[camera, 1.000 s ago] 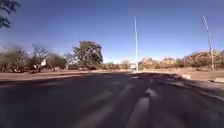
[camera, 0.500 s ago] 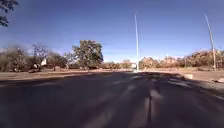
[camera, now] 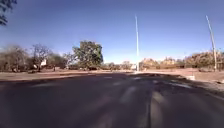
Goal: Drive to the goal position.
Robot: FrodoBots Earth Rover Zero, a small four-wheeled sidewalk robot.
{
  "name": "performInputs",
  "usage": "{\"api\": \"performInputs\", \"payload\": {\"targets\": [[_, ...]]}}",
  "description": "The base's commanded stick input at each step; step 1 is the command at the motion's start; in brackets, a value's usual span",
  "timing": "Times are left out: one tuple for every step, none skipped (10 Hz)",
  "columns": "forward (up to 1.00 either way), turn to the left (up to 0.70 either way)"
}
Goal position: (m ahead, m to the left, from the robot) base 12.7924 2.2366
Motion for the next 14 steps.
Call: {"api": "performInputs", "payload": {"targets": [[0.5, 0.0], [0.5, 0.0], [0.5, 0.0], [0.5, 0.0], [0.5, 0.0], [0.5, 0.0], [0.5, 0.0], [0.5, 0.0], [0.5, 0.0], [0.5, 0.0], [0.5, 0.0], [0.5, 0.0], [0.5, 0.0], [0.5, 0.0]]}}
